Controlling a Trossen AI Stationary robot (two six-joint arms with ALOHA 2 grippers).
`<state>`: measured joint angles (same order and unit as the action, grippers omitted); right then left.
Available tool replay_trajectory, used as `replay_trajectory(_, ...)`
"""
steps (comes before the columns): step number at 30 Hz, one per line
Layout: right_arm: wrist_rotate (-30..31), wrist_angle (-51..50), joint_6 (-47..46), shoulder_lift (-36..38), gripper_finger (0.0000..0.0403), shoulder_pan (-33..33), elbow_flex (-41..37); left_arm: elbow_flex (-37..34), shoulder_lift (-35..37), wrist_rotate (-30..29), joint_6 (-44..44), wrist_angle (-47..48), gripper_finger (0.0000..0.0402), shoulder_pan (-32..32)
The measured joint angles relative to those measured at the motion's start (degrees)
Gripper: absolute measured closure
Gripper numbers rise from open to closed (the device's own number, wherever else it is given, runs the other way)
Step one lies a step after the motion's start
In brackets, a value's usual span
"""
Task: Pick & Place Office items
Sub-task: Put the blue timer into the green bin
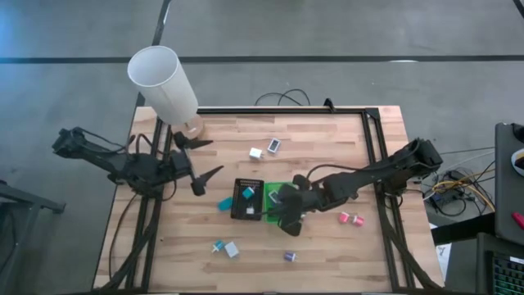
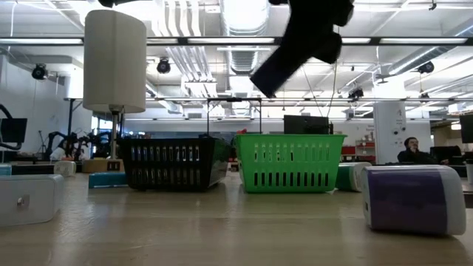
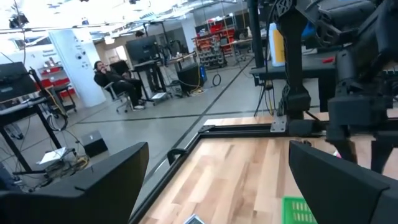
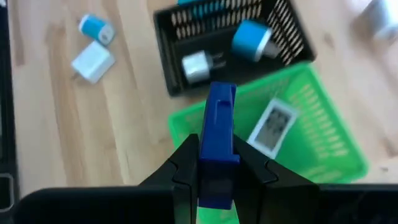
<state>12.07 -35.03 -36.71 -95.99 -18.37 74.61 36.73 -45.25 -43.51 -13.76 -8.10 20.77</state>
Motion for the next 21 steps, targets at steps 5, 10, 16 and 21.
replay_trajectory(5,-1.66,-3.26,-5.61,-0.02,0.0350,0.00,0.00,-0.02,0.58,0.01,-0.02,0.59,0.0012,0.02)
replay_trajectory(10,-2.04,-3.64,-6.72,-0.56,0.0350,-0.13,0.00,-0.02,0.58,0.02,0.00,0.44,0.0012,0.02)
replay_trajectory(16,-2.20,-3.36,-6.44,-2.54,0.0350,-0.11,0.00,-0.02,0.58,0.20,0.00,0.42,0.0012,0.02)
replay_trajectory(21,-2.11,-2.97,-6.23,-4.08,0.0350,-0.02,-0.02,-0.11,0.58,0.22,1.08,0.42,0.0012,0.02)
